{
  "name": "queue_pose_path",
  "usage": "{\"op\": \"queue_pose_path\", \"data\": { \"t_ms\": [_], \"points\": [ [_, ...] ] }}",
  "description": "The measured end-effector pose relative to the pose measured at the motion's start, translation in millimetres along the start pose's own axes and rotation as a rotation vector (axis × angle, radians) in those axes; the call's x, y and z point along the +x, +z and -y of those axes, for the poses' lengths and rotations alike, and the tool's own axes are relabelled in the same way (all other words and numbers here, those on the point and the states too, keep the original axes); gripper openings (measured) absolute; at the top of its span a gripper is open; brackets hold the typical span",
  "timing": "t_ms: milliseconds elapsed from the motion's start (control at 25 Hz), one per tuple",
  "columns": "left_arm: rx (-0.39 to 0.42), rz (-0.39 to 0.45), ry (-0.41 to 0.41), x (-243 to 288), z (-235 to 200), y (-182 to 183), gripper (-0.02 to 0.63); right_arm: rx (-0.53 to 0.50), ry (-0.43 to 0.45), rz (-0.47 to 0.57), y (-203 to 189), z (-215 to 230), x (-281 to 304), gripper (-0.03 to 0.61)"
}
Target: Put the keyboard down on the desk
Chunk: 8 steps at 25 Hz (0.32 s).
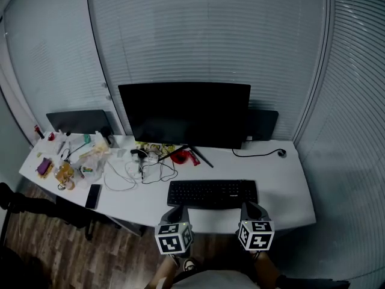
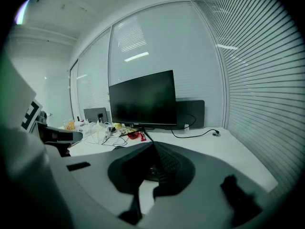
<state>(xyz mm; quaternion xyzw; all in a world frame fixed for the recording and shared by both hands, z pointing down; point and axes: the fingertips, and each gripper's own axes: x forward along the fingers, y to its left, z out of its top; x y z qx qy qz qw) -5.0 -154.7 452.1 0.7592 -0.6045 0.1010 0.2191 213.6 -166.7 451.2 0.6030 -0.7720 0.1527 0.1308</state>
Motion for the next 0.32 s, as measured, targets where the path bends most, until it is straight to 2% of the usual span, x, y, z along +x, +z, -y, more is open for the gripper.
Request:
{"op": "queue_pose_path", "data": {
  "t_ms": [320],
  "points": [
    [-0.045, -0.005, -0.016, 1.9, -4.2, 4.1, 0.014, -0.035, -0.020, 0.008, 10.1, 1.1, 4.1, 0.031]
  ]
}}
